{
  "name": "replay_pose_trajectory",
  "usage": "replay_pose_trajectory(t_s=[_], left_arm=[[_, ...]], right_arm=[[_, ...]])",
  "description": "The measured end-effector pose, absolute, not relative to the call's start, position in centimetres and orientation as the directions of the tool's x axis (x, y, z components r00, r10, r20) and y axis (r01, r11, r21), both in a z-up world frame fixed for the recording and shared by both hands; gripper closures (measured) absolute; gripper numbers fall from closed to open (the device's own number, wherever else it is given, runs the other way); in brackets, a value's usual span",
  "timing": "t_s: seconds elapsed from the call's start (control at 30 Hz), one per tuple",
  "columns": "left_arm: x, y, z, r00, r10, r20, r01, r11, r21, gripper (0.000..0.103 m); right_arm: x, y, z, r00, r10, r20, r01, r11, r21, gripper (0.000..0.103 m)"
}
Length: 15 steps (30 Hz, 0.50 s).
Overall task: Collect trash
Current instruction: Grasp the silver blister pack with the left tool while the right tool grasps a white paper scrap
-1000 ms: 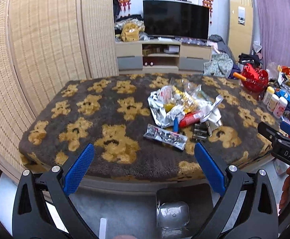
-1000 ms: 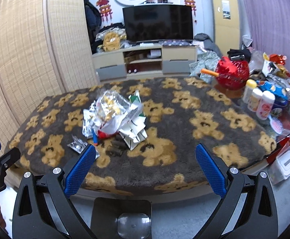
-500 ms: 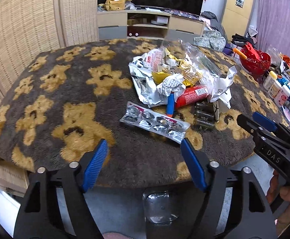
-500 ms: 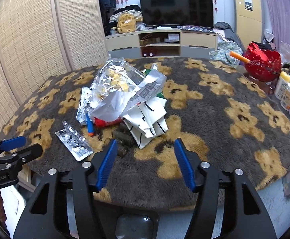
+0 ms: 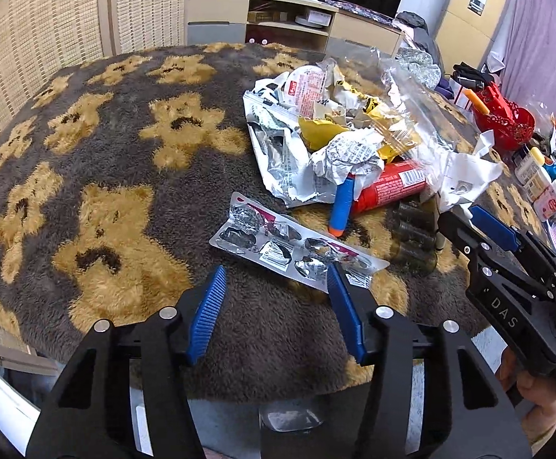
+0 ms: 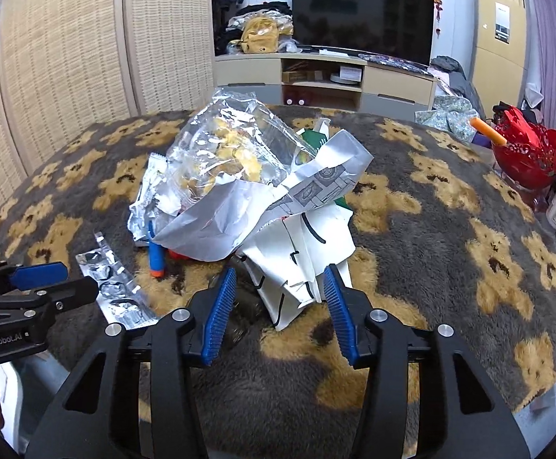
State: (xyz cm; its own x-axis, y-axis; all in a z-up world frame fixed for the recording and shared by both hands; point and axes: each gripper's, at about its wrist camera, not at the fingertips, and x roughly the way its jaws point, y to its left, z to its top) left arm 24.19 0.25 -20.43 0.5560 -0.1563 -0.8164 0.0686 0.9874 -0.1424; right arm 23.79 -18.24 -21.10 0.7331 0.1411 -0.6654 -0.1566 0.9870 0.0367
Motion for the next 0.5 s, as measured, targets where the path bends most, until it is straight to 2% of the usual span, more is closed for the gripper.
replay_pose_trajectory(t_s=[0.13,0.23,0.3,0.5], left_arm=[[24.9,-0.2,-21.2,0.536,-0.166,-0.828,0.08,0.986,-0.146,0.058],[25.3,-0.6,-21.5,0.532,-0.177,-0.828,0.091,0.984,-0.151,0.066],[25.7,-1.0,-21.5,0.534,-0.187,-0.825,0.101,0.982,-0.157,0.077],[26.0,-1.8,-20.9,0.552,-0.203,-0.809,0.129,0.979,-0.158,0.091]], right_arm=[[24.5,-18.4,-21.7,0.727,0.122,-0.675,-0.146,0.989,0.022,0.061],[24.8,-18.8,-22.0,0.724,0.128,-0.678,-0.144,0.989,0.034,0.063],[24.8,-19.0,-22.0,0.726,0.128,-0.676,-0.144,0.989,0.033,0.067],[24.4,-19.9,-21.7,0.724,0.149,-0.674,-0.145,0.987,0.063,0.075]])
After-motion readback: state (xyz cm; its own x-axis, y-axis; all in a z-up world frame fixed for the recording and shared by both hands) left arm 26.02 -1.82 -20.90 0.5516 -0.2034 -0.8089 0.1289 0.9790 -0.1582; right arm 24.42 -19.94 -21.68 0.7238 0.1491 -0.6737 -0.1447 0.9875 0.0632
